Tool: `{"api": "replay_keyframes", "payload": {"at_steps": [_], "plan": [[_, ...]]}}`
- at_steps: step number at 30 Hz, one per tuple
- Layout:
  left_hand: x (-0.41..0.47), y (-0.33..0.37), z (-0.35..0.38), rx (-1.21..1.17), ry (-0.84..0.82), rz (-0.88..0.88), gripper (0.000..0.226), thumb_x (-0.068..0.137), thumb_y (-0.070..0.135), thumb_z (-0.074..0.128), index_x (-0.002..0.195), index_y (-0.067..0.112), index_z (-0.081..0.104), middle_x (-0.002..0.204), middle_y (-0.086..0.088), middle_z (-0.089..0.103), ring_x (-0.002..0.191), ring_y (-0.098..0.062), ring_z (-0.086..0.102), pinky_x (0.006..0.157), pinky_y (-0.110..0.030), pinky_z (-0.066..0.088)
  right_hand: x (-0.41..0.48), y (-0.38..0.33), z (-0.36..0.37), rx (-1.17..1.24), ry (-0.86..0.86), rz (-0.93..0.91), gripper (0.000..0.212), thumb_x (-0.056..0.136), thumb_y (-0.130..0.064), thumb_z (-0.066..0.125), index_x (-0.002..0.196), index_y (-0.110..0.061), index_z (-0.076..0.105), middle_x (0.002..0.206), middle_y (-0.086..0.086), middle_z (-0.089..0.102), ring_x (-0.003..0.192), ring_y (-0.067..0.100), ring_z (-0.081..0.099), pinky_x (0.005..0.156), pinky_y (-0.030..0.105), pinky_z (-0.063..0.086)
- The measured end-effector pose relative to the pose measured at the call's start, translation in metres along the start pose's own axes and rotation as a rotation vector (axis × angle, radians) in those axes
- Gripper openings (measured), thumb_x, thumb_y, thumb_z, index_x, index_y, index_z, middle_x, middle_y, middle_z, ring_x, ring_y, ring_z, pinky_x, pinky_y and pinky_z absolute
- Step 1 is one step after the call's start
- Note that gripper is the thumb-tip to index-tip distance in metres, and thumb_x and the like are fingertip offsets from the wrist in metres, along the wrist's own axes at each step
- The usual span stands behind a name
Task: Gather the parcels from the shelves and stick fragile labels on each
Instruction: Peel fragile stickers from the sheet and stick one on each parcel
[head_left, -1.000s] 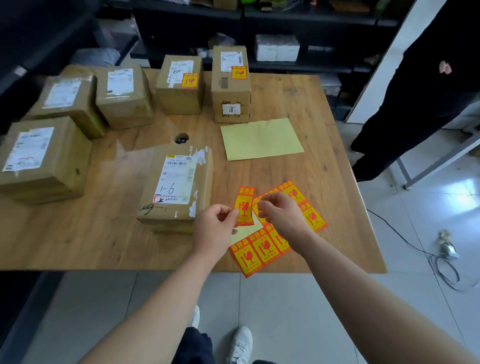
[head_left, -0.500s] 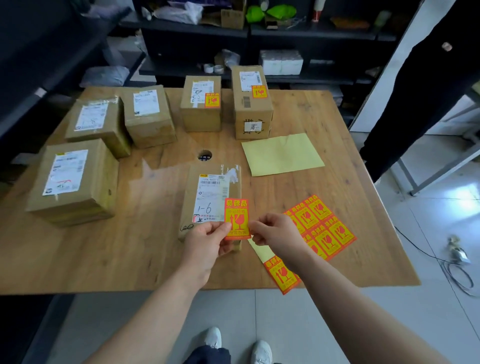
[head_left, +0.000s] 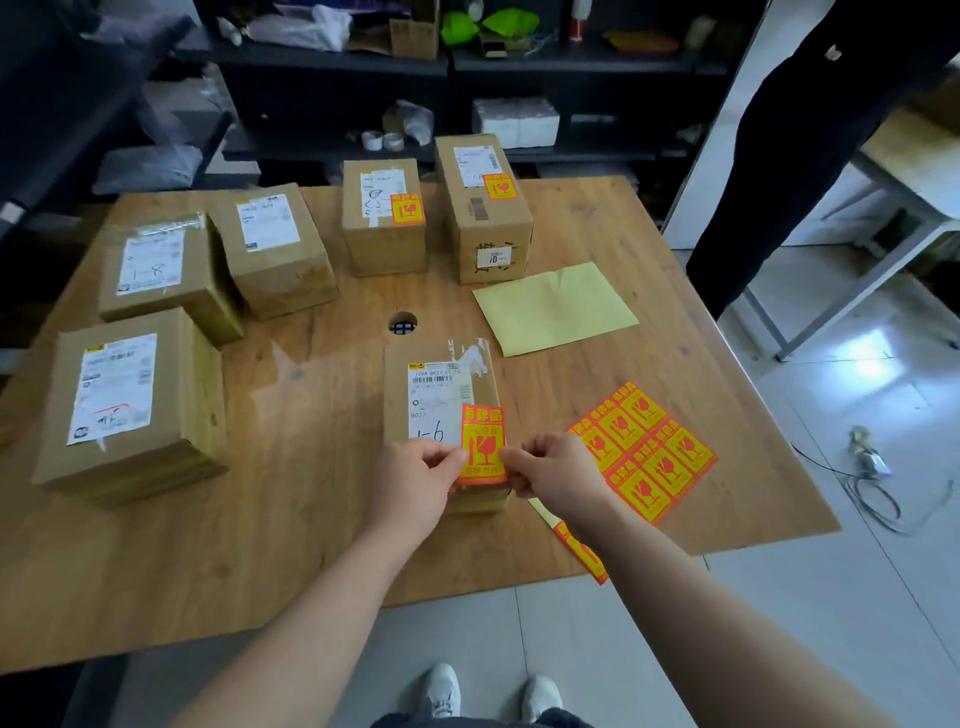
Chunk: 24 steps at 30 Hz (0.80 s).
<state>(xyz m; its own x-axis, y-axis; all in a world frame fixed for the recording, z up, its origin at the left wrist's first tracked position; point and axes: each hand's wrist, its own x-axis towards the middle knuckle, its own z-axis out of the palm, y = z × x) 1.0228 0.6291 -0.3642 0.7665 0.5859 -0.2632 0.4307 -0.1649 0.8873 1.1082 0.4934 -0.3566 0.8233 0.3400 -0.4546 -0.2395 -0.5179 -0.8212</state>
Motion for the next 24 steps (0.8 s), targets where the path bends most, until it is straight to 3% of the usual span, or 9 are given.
{"api": "replay_keyframes", "payload": {"at_steps": [2, 5, 9, 13, 24], "plan": [[0.004, 0.002, -0.002, 0.121, 0.017, 0.072, 0.011, 0.082, 0.026, 0.071, 0.072, 0.024, 0.072, 0.068, 0.008, 0.066, 0.066, -0.012, 0.061, 0.058, -0.029, 0.052, 0.002, -0.002, 0.003, -0.042, 0.029, 0.006, 0.024, 0.090, -0.026, 0.063, 0.079, -0.005, 0.068, 0.058, -0.003, 0.066, 0.051, 0.006, 0.056, 0.055, 0.025, 0.050], [0.007, 0.002, -0.004, 0.178, 0.023, 0.091, 0.005, 0.079, 0.025, 0.075, 0.077, 0.021, 0.073, 0.079, 0.007, 0.068, 0.077, -0.011, 0.062, 0.064, -0.029, 0.053, 0.002, -0.005, 0.006, -0.112, 0.038, 0.003, 0.024, 0.091, -0.030, 0.062, 0.077, -0.011, 0.068, 0.059, -0.006, 0.065, 0.047, 0.000, 0.055, 0.046, 0.017, 0.044], [0.008, 0.001, -0.003, 0.221, 0.013, 0.064, 0.021, 0.074, 0.026, 0.080, 0.084, 0.021, 0.061, 0.075, 0.004, 0.069, 0.072, -0.011, 0.064, 0.060, -0.026, 0.047, 0.002, -0.005, 0.005, -0.213, 0.046, 0.002, 0.024, 0.092, -0.033, 0.059, 0.079, -0.015, 0.068, 0.065, -0.006, 0.065, 0.057, 0.005, 0.057, 0.046, 0.019, 0.040], [0.010, 0.000, -0.003, 0.250, -0.010, 0.087, 0.023, 0.074, 0.025, 0.080, 0.080, 0.019, 0.059, 0.069, 0.003, 0.066, 0.072, -0.014, 0.064, 0.067, -0.030, 0.050, 0.001, -0.003, 0.005, -0.219, 0.030, -0.001, 0.023, 0.093, -0.033, 0.058, 0.083, -0.015, 0.068, 0.071, -0.005, 0.066, 0.063, 0.008, 0.059, 0.050, 0.021, 0.043], [0.010, 0.002, 0.001, 0.336, -0.021, 0.160, 0.023, 0.076, 0.024, 0.078, 0.080, 0.020, 0.055, 0.067, 0.007, 0.064, 0.071, -0.009, 0.062, 0.056, -0.018, 0.039, 0.003, 0.005, 0.007, -0.288, 0.062, -0.068, 0.024, 0.093, -0.031, 0.058, 0.076, -0.016, 0.067, 0.063, -0.006, 0.063, 0.058, 0.007, 0.056, 0.047, 0.019, 0.040]]}}
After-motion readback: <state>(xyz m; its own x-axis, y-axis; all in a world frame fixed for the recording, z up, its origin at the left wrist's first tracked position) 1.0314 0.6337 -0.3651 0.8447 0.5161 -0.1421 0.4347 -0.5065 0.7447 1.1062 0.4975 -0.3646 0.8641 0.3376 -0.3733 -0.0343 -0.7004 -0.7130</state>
